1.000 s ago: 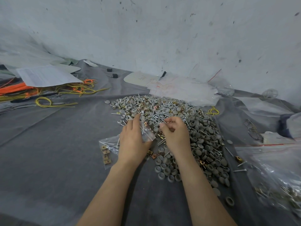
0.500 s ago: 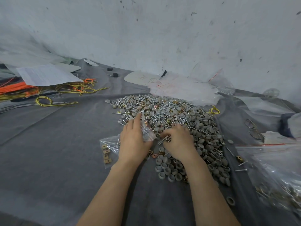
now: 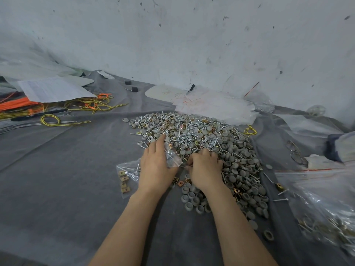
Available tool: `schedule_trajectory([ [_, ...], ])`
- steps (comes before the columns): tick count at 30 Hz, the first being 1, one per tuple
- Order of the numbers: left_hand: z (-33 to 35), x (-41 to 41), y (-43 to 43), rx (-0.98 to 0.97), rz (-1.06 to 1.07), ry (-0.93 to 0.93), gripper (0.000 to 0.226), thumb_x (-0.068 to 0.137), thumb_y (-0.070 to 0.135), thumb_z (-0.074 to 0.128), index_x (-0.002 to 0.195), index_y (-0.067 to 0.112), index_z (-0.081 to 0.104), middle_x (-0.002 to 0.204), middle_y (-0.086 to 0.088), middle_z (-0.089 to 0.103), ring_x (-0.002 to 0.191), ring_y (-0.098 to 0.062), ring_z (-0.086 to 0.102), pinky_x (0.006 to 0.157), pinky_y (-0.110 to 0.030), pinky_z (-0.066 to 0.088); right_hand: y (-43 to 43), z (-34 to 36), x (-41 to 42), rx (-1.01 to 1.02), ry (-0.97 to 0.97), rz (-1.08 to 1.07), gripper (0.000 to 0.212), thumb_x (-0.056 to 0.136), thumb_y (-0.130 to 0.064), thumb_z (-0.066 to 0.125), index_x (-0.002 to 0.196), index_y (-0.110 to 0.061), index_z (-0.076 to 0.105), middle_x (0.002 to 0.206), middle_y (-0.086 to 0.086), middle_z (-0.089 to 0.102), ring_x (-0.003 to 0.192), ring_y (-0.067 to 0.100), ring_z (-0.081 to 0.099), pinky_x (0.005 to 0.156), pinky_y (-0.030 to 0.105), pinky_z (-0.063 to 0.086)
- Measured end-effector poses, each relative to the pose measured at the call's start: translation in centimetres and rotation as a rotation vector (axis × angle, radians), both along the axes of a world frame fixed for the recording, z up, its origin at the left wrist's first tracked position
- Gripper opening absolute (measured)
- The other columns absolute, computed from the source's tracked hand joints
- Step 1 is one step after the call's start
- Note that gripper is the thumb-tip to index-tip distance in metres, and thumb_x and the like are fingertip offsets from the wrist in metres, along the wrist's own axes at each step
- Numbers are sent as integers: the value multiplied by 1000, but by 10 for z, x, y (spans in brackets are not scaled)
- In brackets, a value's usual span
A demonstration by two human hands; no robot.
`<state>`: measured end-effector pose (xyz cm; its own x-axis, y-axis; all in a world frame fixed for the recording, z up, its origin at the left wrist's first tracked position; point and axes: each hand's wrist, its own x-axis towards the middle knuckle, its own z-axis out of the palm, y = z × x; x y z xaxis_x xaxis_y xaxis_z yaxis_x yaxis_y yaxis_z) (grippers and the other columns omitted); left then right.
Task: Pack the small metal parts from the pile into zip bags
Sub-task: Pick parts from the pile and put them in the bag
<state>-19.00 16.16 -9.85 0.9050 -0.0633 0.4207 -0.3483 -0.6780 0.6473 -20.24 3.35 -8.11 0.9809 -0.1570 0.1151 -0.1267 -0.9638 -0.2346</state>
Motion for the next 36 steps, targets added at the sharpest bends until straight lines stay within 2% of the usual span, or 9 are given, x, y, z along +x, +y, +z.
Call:
schedule_trajectory([
  [8,0,0,0,9,-4,-3,88,77,15,71,150,14,21,144,-6,38,131,-24,34,108,-35,28,1,-3,2,40,-136,-21,19,98,-23,47,114,-18,55,124,1,48,124,25,35,104,43,30],
  [12,1,0,0,20,-5,-4,89,77,15,71,150,14,20,144,-6,38,131,-24,34,108,-33,27,2,7,2,311,-370,-41,5,97,-20,48,93,-18,48,93,-4,50,104,25,51,91,41,41],
  [18,0,-1,0,13,-5,-5,89,76,13,71,150,15,21,145,-5,37,132,-22,33,109,-33,27,1,10,5,470,-403,-41,19,91,-6,52,109,-12,56,81,-10,50,92,21,56,91,47,45],
  [22,0,0,-1,14,-6,-7,89,76,13,72,149,15,22,145,-5,38,132,-23,34,108,-34,27,1,15,6,659,-409,17,17,90,-8,58,105,-16,54,88,-11,55,79,3,55,68,10,47],
  [26,0,-1,-1,-11,-14,-7,88,78,18,73,149,12,23,144,-8,39,130,-26,36,107,-36,30,14,27,2,855,-169,224,14,89,-17,64,100,-23,56,91,-10,67,77,-1,63,63,7,44],
  [28,1,-1,0,-27,-16,-10,86,79,19,71,149,12,23,143,-8,39,130,-26,36,107,-37,30,14,33,-4,824,-159,219,12,92,-20,60,104,-23,57,99,-7,70,80,7,67,69,18,50],
  [31,1,0,1,-39,-4,-11,85,78,19,71,149,16,23,142,-6,41,129,-24,36,107,-37,31,-6,45,-22,603,-176,123,16,92,-26,60,107,-21,57,97,-10,63,74,-1,58,57,5,43],
  [34,0,2,1,-71,9,-6,86,77,15,72,149,17,24,143,-5,40,130,-23,35,108,-37,30,-20,50,-50,383,236,124,35,80,-38,73,105,-24,53,93,-7,58,73,5,61,57,21,48],
  [36,1,3,1,-125,24,-16,82,80,17,70,149,16,25,144,-5,40,131,-23,34,109,-35,29,-11,39,-62,197,394,163,51,74,-40,77,114,-22,50,108,0,55,88,19,65,74,33,54],
])
